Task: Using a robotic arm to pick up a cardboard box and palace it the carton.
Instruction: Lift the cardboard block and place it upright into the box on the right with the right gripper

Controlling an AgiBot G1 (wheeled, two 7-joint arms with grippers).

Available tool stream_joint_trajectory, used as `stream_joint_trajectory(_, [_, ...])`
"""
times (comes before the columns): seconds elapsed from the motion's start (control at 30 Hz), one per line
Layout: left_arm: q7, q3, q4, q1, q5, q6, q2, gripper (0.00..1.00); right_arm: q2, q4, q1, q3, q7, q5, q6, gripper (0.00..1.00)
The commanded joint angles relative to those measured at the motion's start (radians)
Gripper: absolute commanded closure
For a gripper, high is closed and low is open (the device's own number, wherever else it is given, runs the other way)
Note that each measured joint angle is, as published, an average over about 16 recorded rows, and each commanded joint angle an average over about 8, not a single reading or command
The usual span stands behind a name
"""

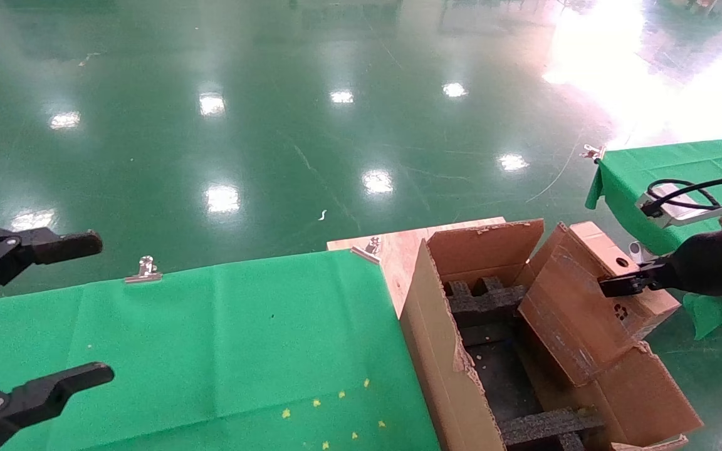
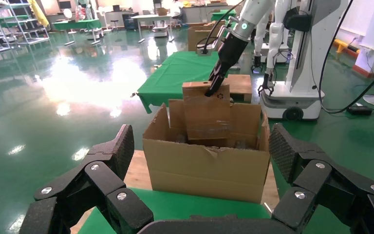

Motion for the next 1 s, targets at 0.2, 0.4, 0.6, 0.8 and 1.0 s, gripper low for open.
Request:
stream_joint_trajectory(0.2, [0.0, 0.0, 0.0, 0.0, 0.0, 0.0, 0.0, 0.0, 0.007, 0.108, -0.017, -0.032, 0.222, -0.104, 0.054, 1.0])
stream_joint_trajectory(0.4, [0.0, 0.0, 0.0, 0.0, 0.0, 0.0, 0.0, 0.0, 0.001, 0.175, -0.041, -0.055, 0.378, -0.175, 0.097, 1.0])
stream_joint_trajectory(0.6, [0.0, 0.0, 0.0, 0.0, 0.0, 0.0, 0.0, 0.0, -0.006, 0.218, -0.082, -0.076, 0.478, -0.218, 0.15, 1.0])
stream_joint_trajectory(0.8, [0.0, 0.0, 0.0, 0.0, 0.0, 0.0, 0.0, 0.0, -0.022, 0.23, -0.137, -0.099, 0.533, -0.245, 0.218, 1.0])
stream_joint_trajectory(1.0, [0.0, 0.0, 0.0, 0.0, 0.0, 0.0, 0.0, 0.0, -0.053, 0.205, -0.191, -0.118, 0.56, -0.258, 0.285, 1.0])
